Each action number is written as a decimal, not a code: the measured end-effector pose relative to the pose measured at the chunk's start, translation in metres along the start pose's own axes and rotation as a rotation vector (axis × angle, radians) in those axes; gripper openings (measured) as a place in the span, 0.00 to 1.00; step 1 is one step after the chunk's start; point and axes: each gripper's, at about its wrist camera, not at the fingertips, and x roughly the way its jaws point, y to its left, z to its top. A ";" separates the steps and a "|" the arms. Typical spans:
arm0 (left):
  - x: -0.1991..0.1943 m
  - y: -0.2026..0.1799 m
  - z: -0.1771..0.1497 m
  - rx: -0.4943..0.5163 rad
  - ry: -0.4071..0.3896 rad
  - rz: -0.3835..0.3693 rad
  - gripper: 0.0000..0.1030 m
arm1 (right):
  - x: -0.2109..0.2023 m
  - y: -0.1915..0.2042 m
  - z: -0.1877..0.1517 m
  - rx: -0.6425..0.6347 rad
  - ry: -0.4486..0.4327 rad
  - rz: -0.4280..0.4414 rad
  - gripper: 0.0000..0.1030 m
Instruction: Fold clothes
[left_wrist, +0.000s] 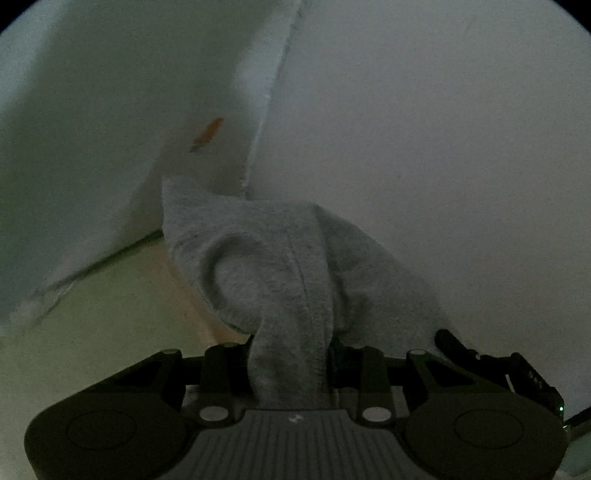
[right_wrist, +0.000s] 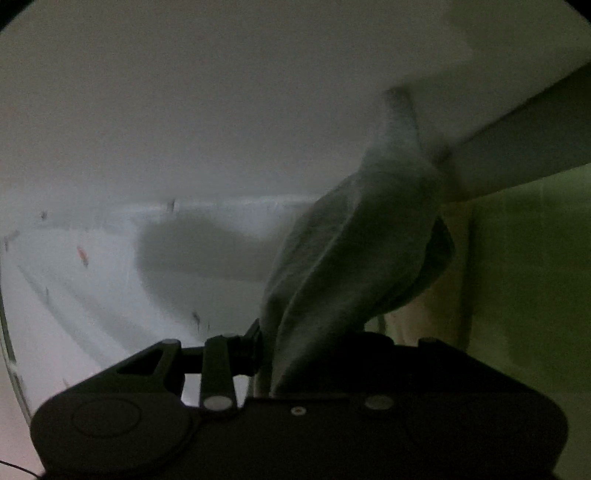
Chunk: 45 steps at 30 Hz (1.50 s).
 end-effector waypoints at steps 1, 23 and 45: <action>0.009 0.004 0.012 0.037 0.006 -0.012 0.31 | 0.007 0.000 -0.002 -0.005 -0.019 0.010 0.38; 0.167 0.111 0.043 0.092 -0.094 0.202 0.87 | 0.085 0.005 -0.013 -0.518 -0.054 -0.481 0.62; -0.044 -0.018 -0.055 -0.090 -0.258 0.244 1.00 | -0.035 0.107 -0.088 -1.026 0.041 -0.575 1.00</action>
